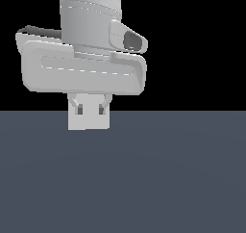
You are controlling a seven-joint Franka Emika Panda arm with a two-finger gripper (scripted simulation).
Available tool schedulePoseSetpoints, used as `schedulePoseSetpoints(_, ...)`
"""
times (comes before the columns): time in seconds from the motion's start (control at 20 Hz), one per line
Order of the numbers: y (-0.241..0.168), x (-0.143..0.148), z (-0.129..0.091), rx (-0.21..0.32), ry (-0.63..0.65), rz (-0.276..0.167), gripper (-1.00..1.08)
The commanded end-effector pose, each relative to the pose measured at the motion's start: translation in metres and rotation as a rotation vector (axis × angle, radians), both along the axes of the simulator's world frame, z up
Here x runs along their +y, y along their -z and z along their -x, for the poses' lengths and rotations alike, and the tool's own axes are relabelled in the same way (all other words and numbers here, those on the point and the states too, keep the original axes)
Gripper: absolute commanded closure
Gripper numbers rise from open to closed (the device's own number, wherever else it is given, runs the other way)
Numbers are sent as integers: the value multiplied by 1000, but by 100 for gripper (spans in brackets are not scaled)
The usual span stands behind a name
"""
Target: Plug the charger into the wall socket.
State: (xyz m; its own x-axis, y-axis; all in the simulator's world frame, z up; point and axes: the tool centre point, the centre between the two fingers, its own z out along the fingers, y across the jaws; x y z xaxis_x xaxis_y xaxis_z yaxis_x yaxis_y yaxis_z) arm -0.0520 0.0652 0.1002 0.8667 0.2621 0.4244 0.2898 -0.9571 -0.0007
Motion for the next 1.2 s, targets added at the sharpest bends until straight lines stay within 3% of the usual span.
schedulePoseSetpoints(0.0, 0, 0, 0, 1, 2, 1, 108)
schedulePoseSetpoints(0.45, 0, 2, -6, 1, 1, 1, 108)
schedulePoseSetpoints(1.15, 0, 14, -46, 0, 1, 3, 108)
